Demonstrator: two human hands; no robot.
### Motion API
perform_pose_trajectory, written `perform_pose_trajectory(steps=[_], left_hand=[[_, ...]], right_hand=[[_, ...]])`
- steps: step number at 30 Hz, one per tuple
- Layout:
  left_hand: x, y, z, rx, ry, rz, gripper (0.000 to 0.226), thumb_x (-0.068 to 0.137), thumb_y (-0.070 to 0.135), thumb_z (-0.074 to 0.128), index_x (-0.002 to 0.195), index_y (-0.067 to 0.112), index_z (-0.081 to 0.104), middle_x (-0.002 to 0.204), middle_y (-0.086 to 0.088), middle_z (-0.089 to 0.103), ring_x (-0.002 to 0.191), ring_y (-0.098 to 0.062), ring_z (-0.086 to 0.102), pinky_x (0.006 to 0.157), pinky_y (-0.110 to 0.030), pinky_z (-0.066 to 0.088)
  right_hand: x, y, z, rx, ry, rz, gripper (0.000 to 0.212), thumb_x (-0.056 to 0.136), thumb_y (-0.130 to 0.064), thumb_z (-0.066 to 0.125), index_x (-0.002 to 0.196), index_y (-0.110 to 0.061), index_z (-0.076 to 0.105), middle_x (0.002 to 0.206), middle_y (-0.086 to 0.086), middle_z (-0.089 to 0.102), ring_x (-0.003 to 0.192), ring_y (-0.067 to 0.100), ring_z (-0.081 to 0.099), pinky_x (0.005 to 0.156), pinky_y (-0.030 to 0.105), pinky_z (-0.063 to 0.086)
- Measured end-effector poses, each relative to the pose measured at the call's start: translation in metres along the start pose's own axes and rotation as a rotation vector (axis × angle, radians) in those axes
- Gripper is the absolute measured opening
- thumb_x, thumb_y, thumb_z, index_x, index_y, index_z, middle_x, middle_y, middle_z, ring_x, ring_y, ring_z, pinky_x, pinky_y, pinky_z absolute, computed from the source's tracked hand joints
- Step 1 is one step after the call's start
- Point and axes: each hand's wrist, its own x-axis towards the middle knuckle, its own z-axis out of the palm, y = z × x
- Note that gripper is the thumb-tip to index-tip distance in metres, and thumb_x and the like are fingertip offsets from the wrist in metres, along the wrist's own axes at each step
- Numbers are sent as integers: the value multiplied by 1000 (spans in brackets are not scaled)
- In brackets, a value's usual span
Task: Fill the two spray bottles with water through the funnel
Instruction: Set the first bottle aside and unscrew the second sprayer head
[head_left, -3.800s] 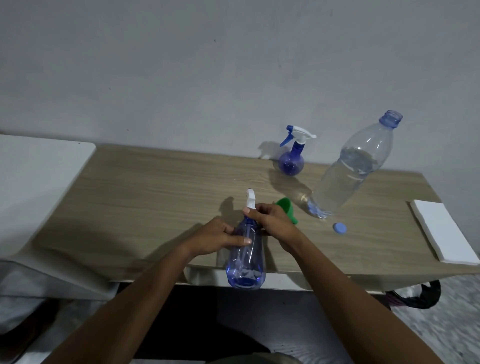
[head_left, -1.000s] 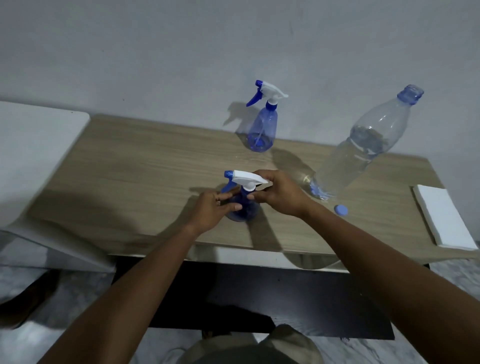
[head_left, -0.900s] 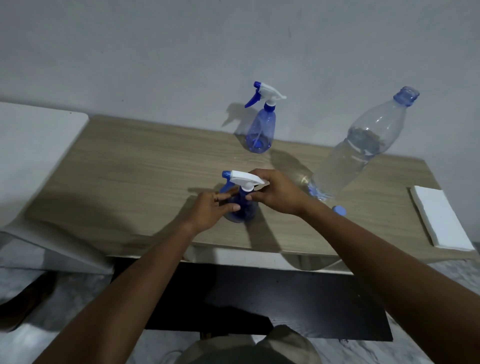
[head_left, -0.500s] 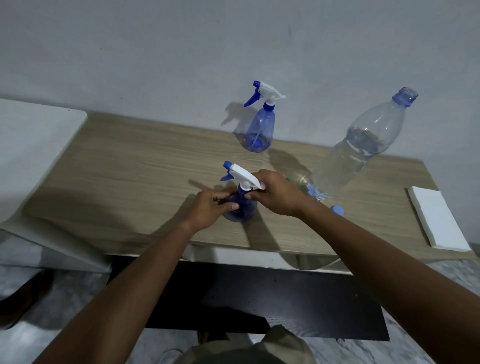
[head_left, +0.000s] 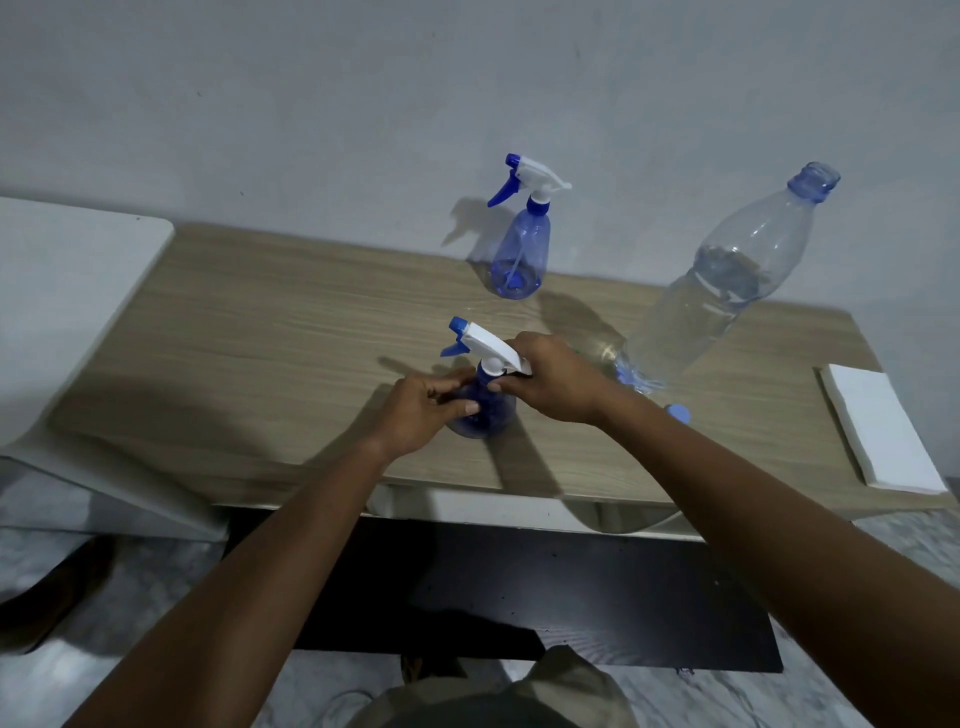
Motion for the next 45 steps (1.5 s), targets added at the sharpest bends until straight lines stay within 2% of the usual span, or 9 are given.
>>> perform_pose_trajectory(steps=[8, 13, 17, 22, 25, 30, 34, 40, 45], left_hand=[[0, 1, 3, 13, 21, -11, 42, 86, 0, 73, 127, 6, 67, 125, -8, 70, 116, -8, 62, 81, 0, 44], [1, -3, 3, -13, 13, -4, 46, 87, -1, 71, 132, 6, 63, 132, 0, 62, 124, -2, 54, 87, 4, 39], [1, -3, 3, -12, 15, 2, 41, 86, -2, 72, 126, 2, 66, 125, 5, 64, 99, 22, 57, 89, 0, 43], [4, -8, 3, -11, 0, 26, 35, 86, -6, 70, 122, -3, 68, 132, -1, 63, 123, -3, 56, 87, -1, 42], [4, -9, 2, 15, -3, 28, 35, 87, -3, 70, 122, -1, 69, 131, 0, 63, 119, 5, 54, 85, 2, 41], [6, -13, 2, -16, -18, 35, 38, 85, -3, 72, 123, 3, 68, 132, 4, 62, 124, 2, 56, 104, -12, 42], [7, -9, 1, 84, 12, 50, 35, 85, 5, 76, 119, 11, 72, 119, 8, 70, 93, 17, 62, 85, -4, 43], [5, 6, -4, 320, -37, 129, 39, 87, 22, 75, 125, 28, 69, 121, 20, 68, 106, 5, 62, 89, -14, 46], [8, 15, -4, 412, -70, 163, 26, 87, 21, 74, 113, 25, 75, 128, 19, 66, 111, -1, 62, 91, -19, 47]], right_hand=[[8, -5, 7, -74, 33, 18, 28, 84, -40, 81, 82, -24, 58, 77, 1, 58, 66, 14, 50, 53, 18, 31], [8, 3, 7, -10, 13, 4, 16, 86, -26, 80, 94, -16, 70, 82, -2, 60, 73, 15, 54, 59, 23, 34], [5, 11, 1, 64, -40, 26, 19, 89, -12, 76, 107, -13, 73, 87, -7, 62, 70, 7, 56, 63, 19, 39], [7, 13, 3, 110, -15, 2, 34, 79, -21, 85, 111, -23, 72, 96, -8, 74, 86, 10, 69, 73, 14, 51], [9, 10, 8, 82, 67, 0, 35, 77, -24, 88, 105, -16, 68, 93, -1, 73, 82, 14, 67, 65, 8, 45], [7, 18, 6, 155, 46, 38, 21, 79, -20, 85, 95, -17, 73, 88, 1, 73, 79, 17, 67, 72, 35, 52], [9, 11, -5, 337, 119, 46, 20, 80, -18, 86, 96, -12, 76, 86, 10, 76, 73, 11, 64, 72, 33, 51], [19, -9, -50, 724, 360, -28, 30, 82, -10, 84, 109, 0, 74, 97, 27, 73, 79, 27, 72, 81, 40, 63], [42, 18, -65, 523, 497, -26, 30, 78, -19, 88, 106, -17, 79, 89, 4, 79, 72, 17, 73, 72, 36, 62]])
